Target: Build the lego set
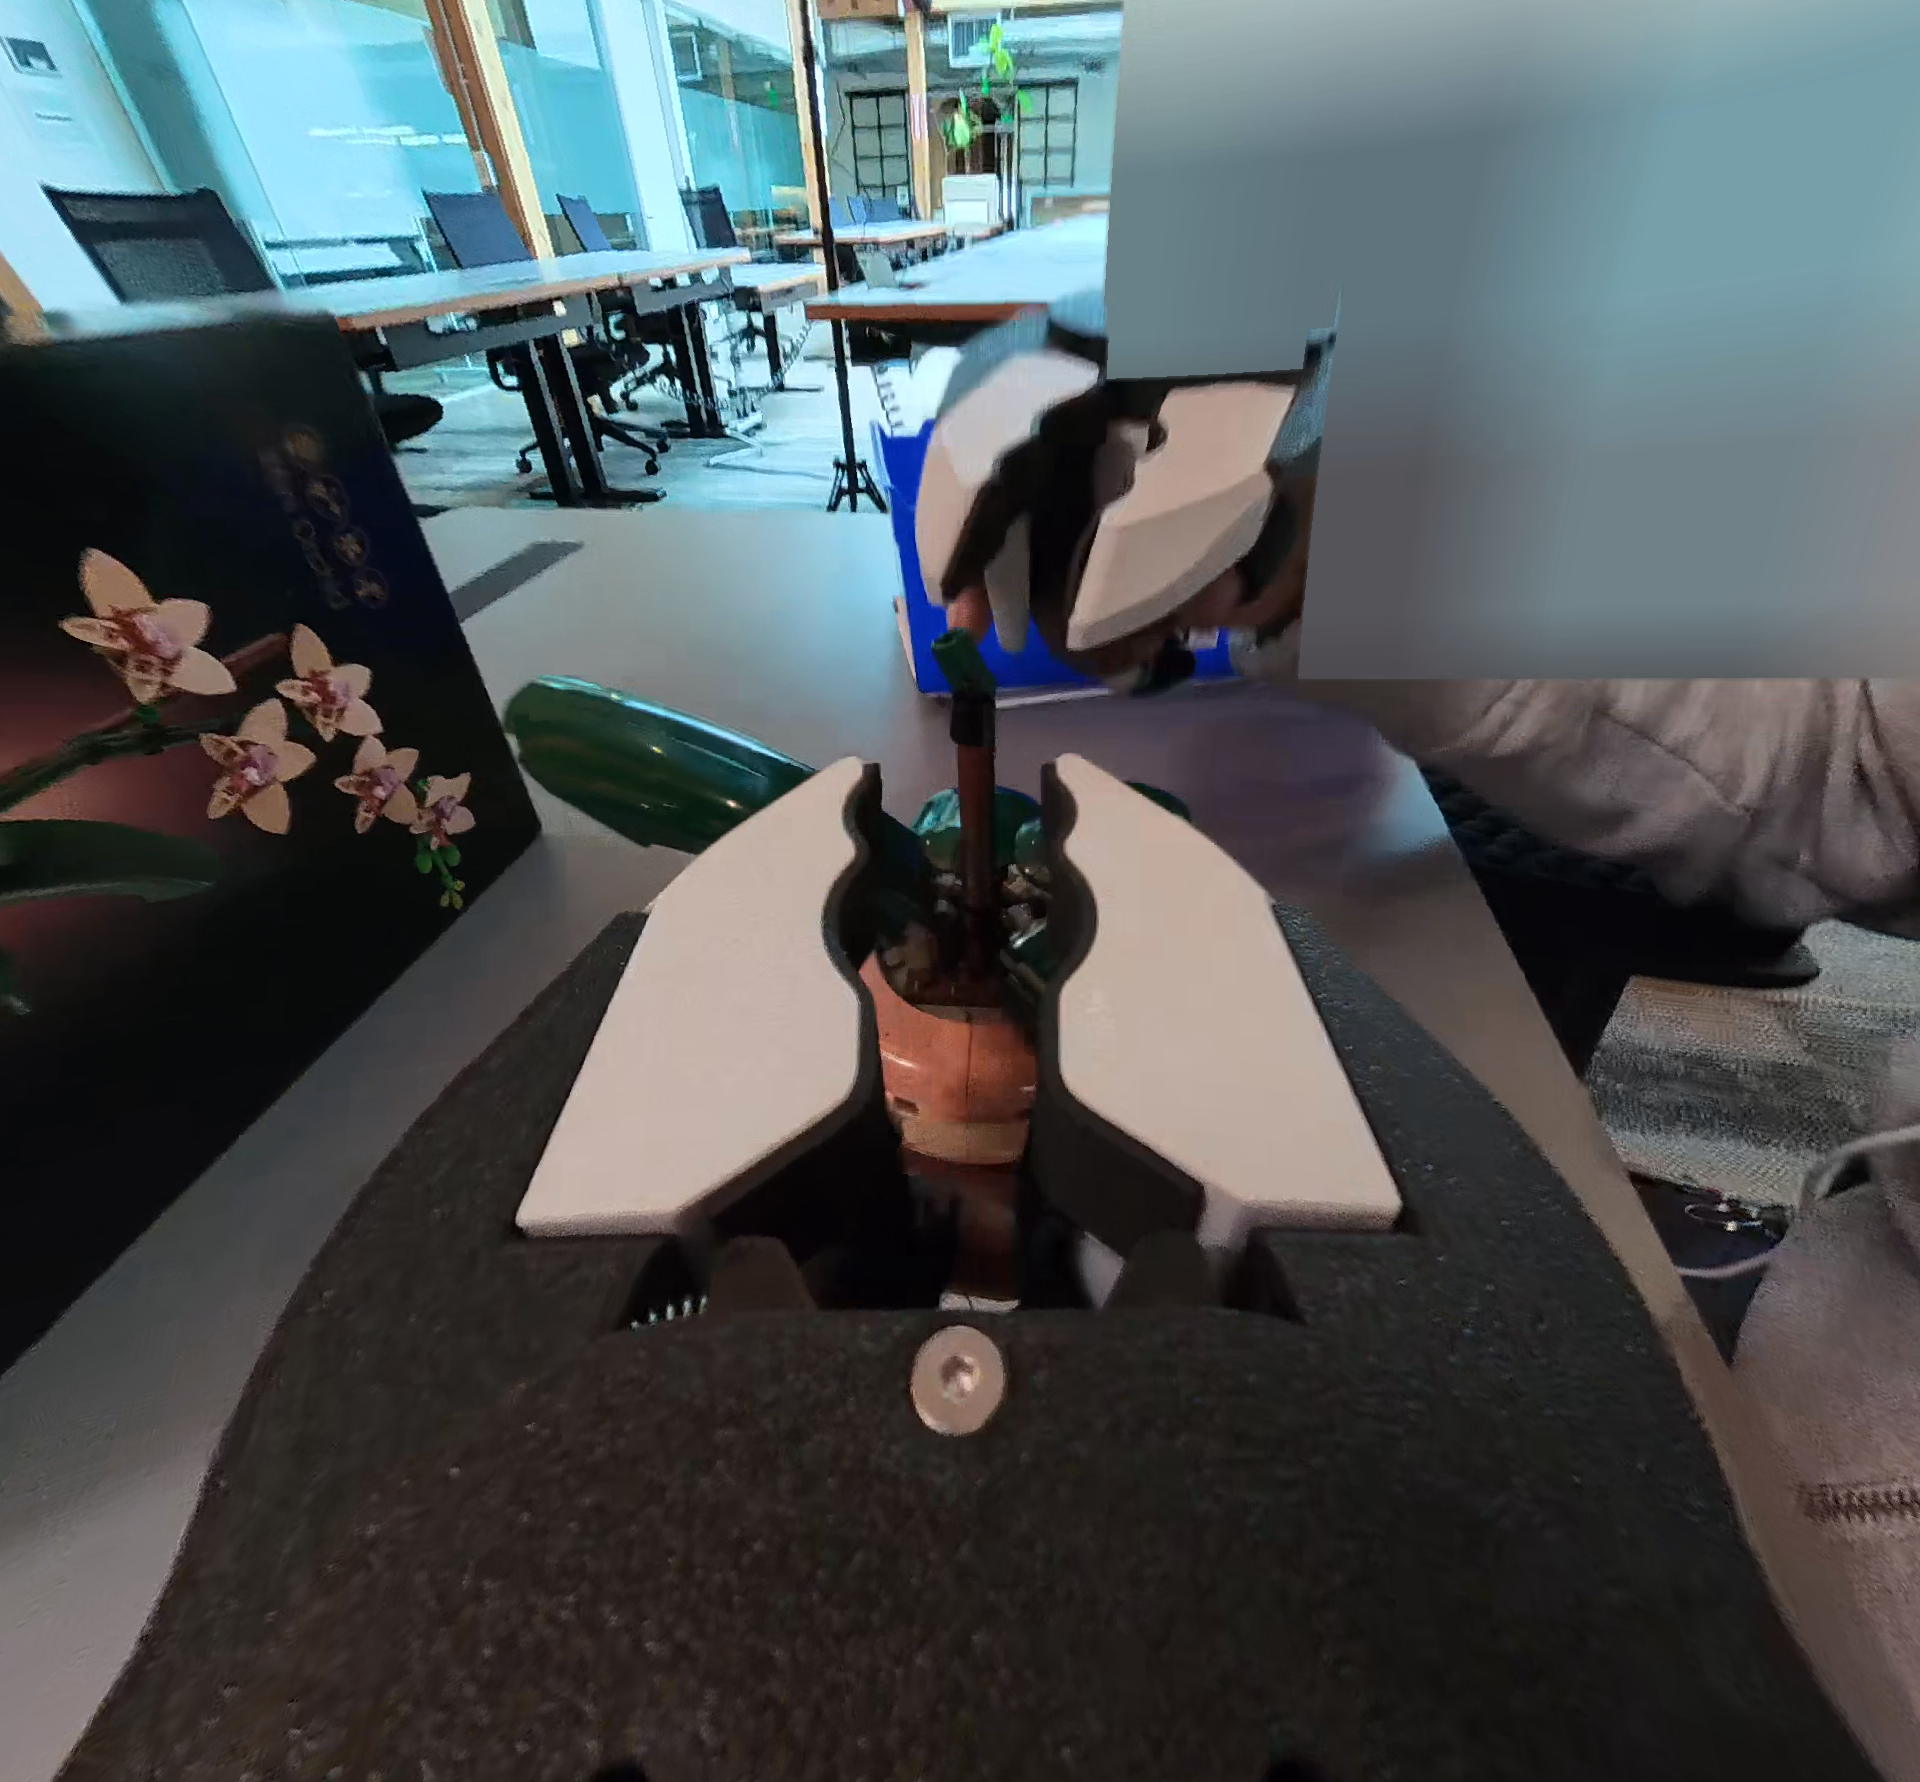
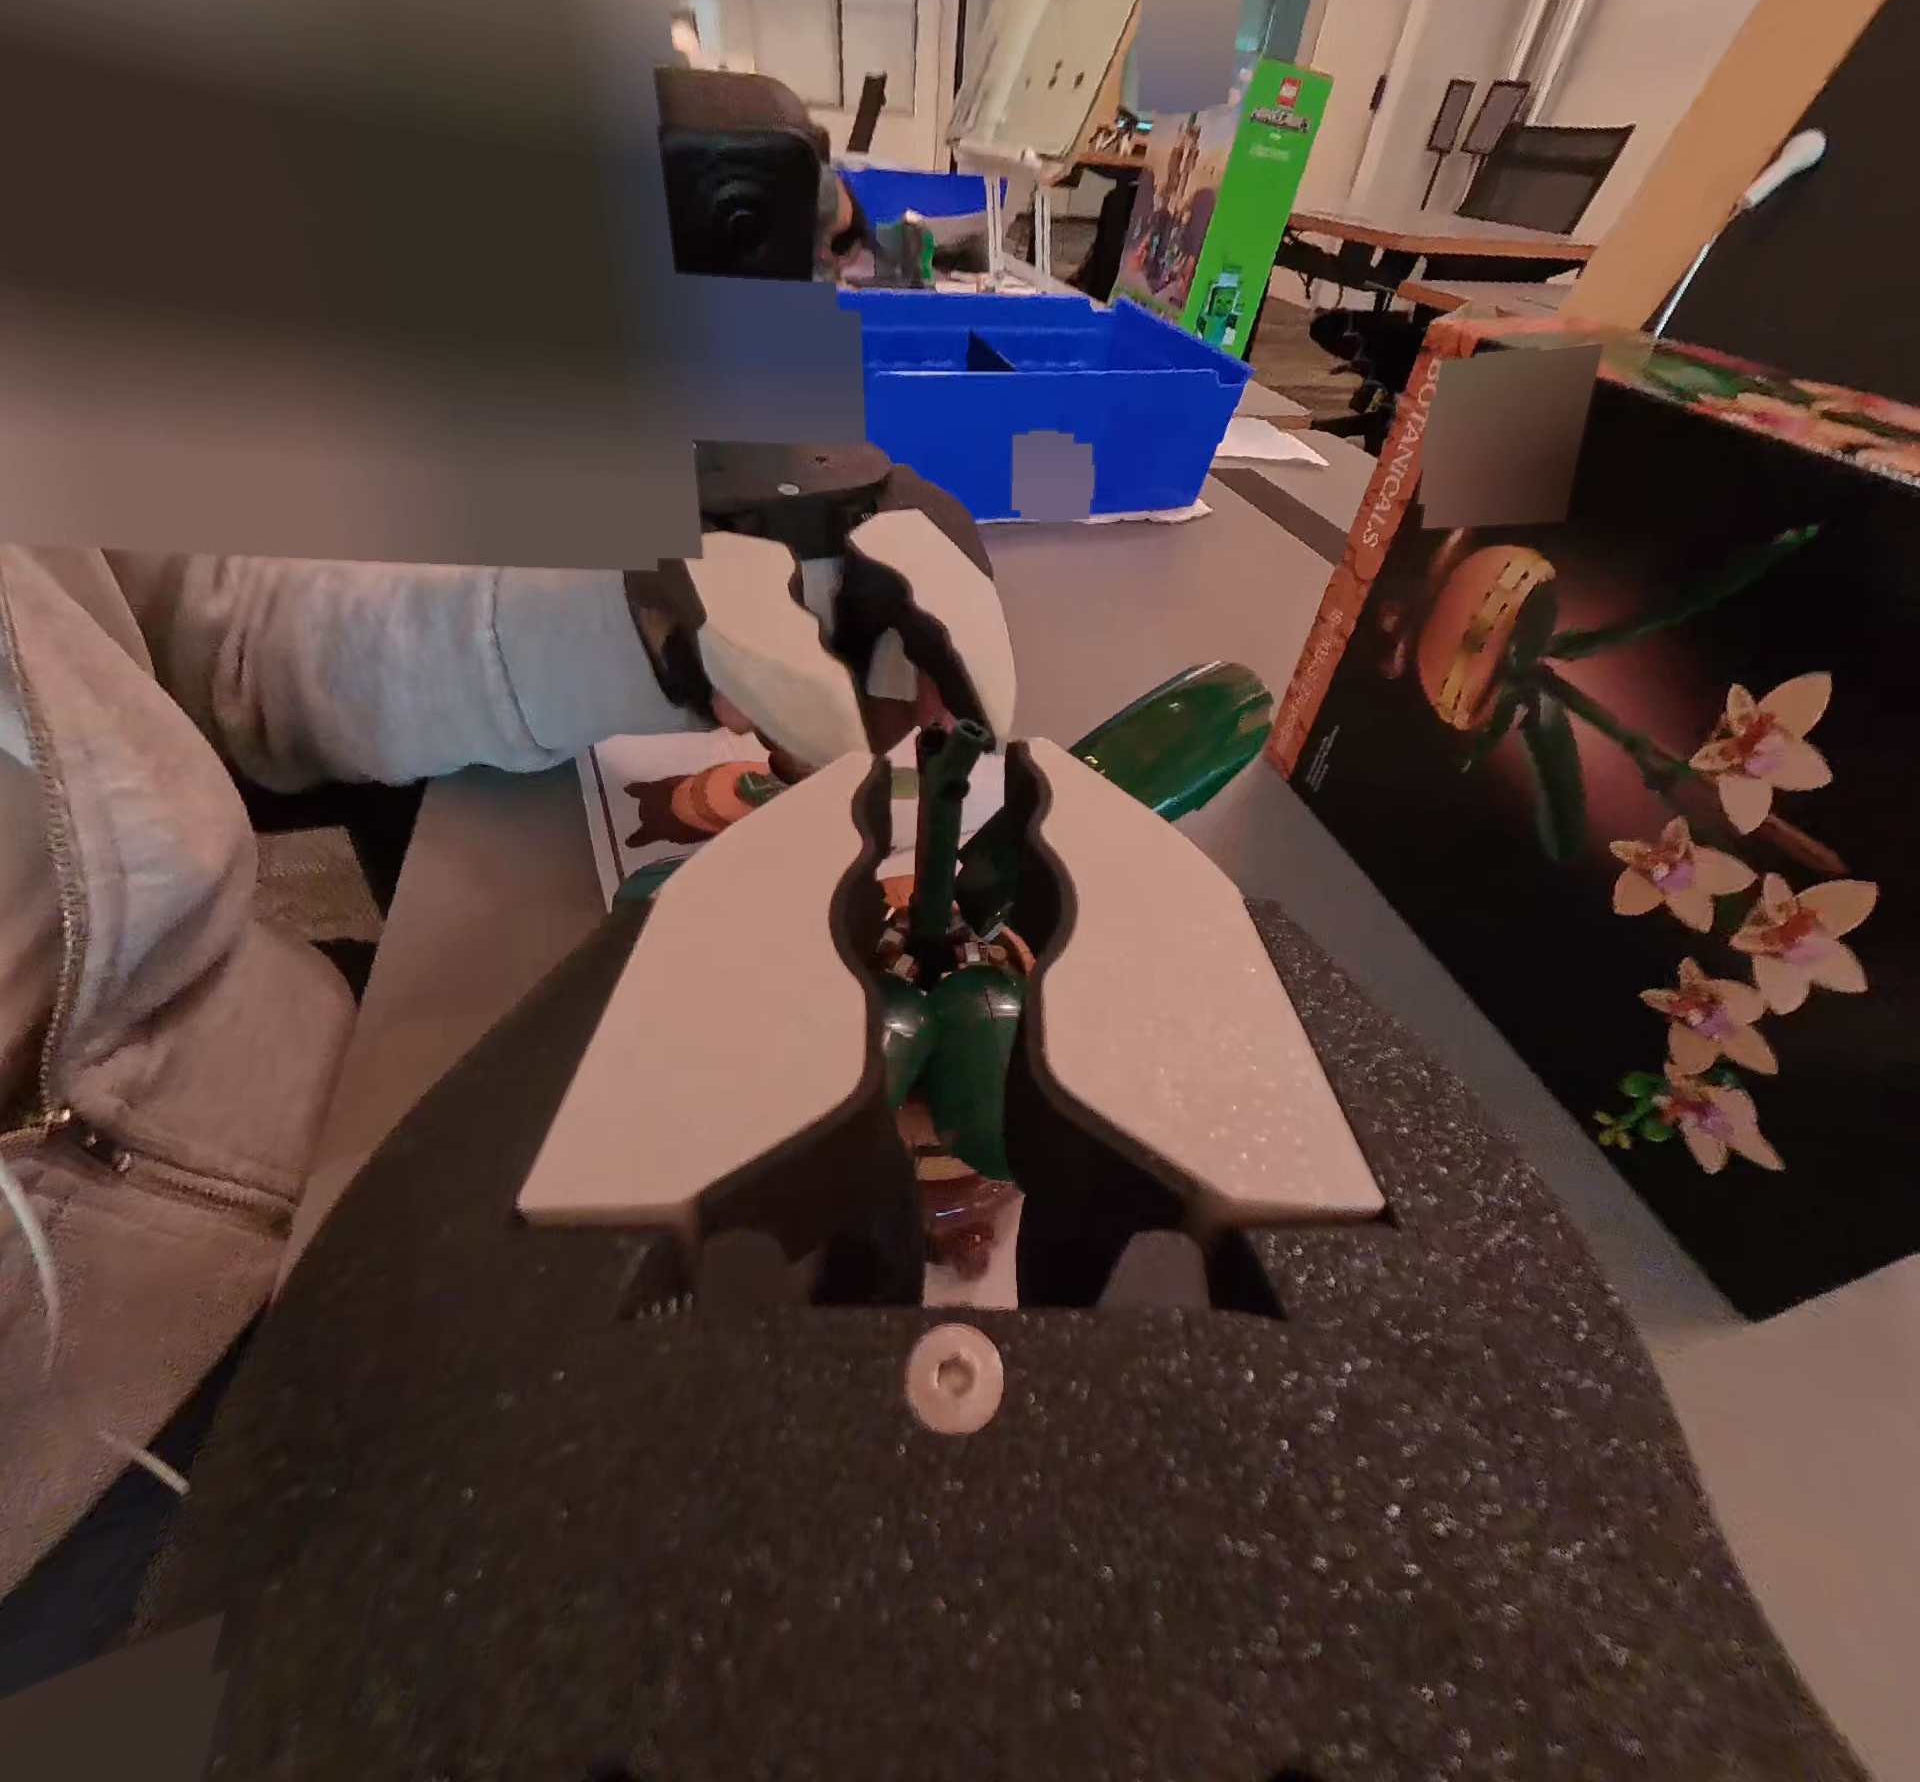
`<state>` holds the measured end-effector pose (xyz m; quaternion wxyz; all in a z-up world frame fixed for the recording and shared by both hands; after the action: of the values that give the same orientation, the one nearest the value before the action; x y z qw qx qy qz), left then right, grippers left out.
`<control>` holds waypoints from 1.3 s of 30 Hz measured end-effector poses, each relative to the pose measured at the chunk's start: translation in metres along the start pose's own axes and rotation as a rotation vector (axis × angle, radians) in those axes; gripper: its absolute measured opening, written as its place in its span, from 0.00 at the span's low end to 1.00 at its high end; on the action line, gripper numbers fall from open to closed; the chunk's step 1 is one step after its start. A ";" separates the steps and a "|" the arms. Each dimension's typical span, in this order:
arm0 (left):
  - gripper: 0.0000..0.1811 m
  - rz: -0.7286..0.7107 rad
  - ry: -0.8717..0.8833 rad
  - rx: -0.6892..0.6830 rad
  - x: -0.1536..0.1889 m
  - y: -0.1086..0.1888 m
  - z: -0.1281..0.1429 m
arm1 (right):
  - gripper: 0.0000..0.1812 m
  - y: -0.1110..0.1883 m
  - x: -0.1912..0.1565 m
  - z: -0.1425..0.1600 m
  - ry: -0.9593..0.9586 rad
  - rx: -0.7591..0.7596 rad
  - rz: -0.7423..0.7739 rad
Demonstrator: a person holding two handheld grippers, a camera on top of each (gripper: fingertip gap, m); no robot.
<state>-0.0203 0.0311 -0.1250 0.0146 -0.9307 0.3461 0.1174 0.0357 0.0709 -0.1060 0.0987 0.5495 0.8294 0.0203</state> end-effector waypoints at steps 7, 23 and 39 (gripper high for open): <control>0.05 0.015 0.002 0.002 0.002 -0.002 -0.010 | 0.10 -0.012 0.003 0.009 0.020 -0.097 -0.031; 0.04 0.047 0.146 0.055 -0.002 0.003 -0.012 | 0.15 -0.011 0.006 0.005 0.039 -0.029 -0.045; 0.47 -0.551 -0.022 -0.060 0.009 0.184 -0.011 | 0.52 0.067 -0.040 -0.010 0.163 0.380 0.260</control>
<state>-0.1307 -0.1153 -0.1058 0.0219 -0.9884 0.0761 0.1293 0.1096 0.0617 -0.0816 -0.0770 0.6567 0.7460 -0.0793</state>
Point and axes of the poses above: each gripper's, where its closed fingertips meet, y back along the fingers, z out of its underside, x = y × z across the jaws, the point moved 3 cm from there along y, back along the fingers, and after that the axes turned 12 degrees about -y, right-handed, at the moved point
